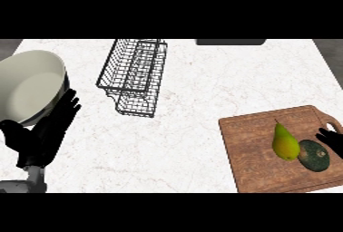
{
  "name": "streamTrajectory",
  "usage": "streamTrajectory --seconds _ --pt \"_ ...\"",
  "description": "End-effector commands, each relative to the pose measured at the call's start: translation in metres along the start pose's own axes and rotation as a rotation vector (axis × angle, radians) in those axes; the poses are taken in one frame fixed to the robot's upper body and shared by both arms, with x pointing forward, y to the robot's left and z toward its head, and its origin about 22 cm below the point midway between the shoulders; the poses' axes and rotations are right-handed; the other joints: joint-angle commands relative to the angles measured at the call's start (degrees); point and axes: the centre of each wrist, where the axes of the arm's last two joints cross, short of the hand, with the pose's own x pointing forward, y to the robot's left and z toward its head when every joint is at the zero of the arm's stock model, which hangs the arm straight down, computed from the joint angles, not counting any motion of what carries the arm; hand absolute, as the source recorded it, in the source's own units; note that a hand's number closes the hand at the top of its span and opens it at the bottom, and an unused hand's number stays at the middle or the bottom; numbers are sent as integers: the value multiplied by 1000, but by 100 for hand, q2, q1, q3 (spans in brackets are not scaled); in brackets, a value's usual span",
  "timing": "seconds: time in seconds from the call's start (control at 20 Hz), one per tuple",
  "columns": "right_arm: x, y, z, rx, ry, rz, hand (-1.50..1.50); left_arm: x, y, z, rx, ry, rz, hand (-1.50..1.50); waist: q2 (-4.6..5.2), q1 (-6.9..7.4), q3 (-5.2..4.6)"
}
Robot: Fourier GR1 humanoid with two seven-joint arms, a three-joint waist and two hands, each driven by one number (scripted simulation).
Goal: Pick the squash from the cutting board and place it in the tiered basket
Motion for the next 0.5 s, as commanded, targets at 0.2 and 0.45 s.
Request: streamTrajectory --seconds 0.2,0.45 --pt "-16 43 -16 0 55 39 -150 -10 -9 -1 -4 -8 7 0 2 -12 1" --pt "-38 61 -33 -47 69 73 -150 4 -4 -10 -9 -4 12 0 3 -4 3"
